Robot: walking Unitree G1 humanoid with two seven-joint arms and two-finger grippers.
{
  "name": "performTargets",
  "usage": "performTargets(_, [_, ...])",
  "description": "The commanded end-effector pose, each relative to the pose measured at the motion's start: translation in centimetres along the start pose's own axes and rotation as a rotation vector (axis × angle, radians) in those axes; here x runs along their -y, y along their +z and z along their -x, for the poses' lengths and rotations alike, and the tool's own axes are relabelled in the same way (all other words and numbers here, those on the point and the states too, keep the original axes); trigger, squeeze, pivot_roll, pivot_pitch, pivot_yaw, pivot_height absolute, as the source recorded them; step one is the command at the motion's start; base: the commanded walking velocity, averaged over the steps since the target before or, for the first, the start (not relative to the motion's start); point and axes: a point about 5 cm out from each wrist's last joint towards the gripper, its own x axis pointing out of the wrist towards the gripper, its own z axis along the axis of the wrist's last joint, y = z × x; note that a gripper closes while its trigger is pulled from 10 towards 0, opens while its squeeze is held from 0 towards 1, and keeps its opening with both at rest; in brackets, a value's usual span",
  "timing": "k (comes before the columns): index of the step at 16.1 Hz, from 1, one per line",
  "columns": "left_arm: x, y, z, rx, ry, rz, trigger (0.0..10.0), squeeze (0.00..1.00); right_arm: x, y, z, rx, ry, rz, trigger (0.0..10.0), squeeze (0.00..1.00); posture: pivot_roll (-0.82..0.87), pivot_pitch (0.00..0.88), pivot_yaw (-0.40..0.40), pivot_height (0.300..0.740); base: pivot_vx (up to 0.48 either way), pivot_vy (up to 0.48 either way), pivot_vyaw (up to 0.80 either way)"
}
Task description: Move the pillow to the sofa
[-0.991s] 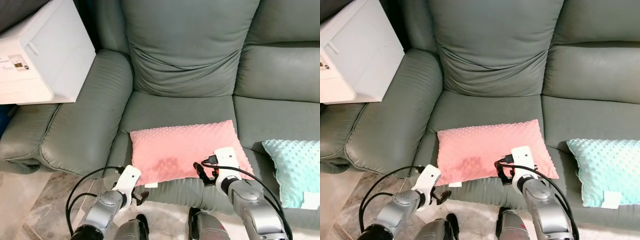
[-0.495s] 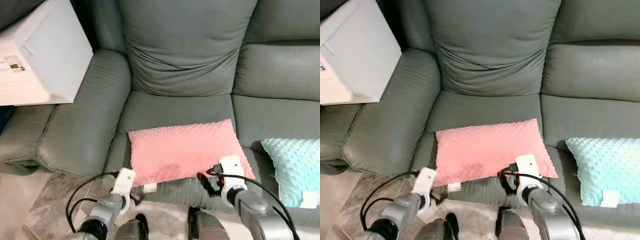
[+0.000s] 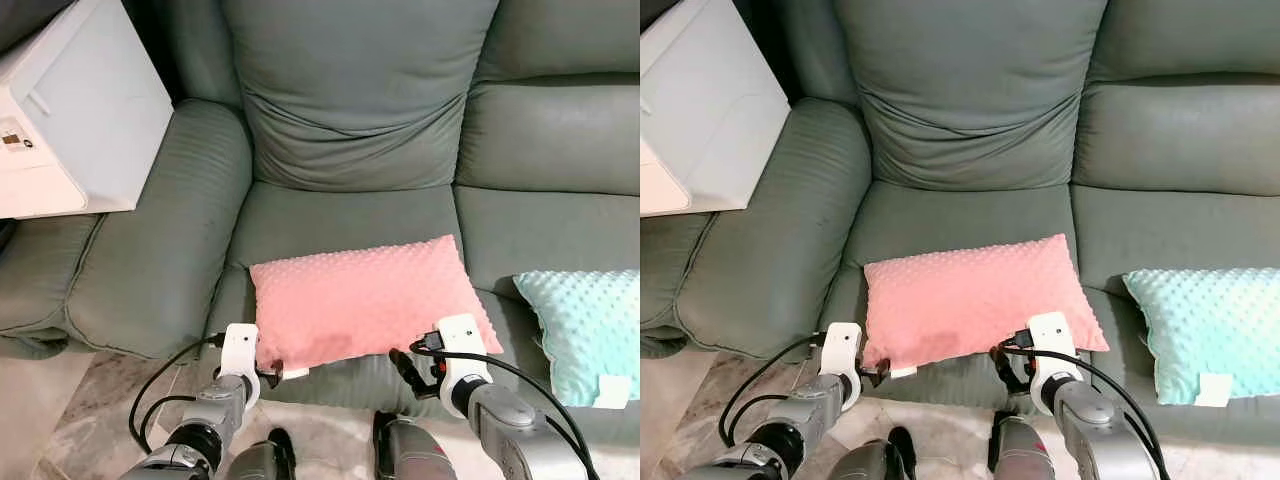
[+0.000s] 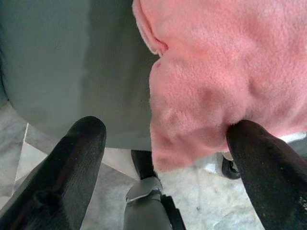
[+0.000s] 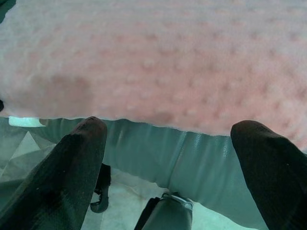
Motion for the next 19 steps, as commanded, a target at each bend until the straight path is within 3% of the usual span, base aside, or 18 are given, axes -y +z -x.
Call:
performTargets(1, [-0.6,-1.0,0.1,-0.031,0.035,0.026,10.0,0.0,-0.1,0.1,0.2,0.002,-0.005,-0.001,10.0,0.0,-0.3,0.31,0.116,0.74,0.0,0.0,0.0])
performTargets(8, [0.2,0.4,-0.2,0.007,0.088,0.03,10.0,0.0,-0.1,0.5,0.3,0.025,-0.03,-0.002,10.0,0.0,-0.32,0.327,0.117,0.74,0.0,0.0,0.0])
performTargets(11, [1.4,2.5,-0.4,0.065,0.075,0.026,10.0,0.0,0.0,0.4,0.5,0.024,-0.042,-0.004,10.0,0.0,-0.32,0.332,0.118,0.74,0.0,0.0,0.0])
performTargets(17, [2.3,4.6,-0.5,0.131,0.071,0.03,10.0,0.0,0.0,0.6,0.3,0.03,-0.048,-0.003,10.0,0.0,-0.32,0.336,0.12,0.74,0.0,0.0,0.0])
performTargets(19, [2.7,5.5,-0.5,0.161,0.066,-0.003,10.0,0.0,-0.1,0.5,0.3,0.03,-0.048,-0.004,10.0,0.0,-0.32,0.336,0.121,0.74,0.0,0.0,0.0])
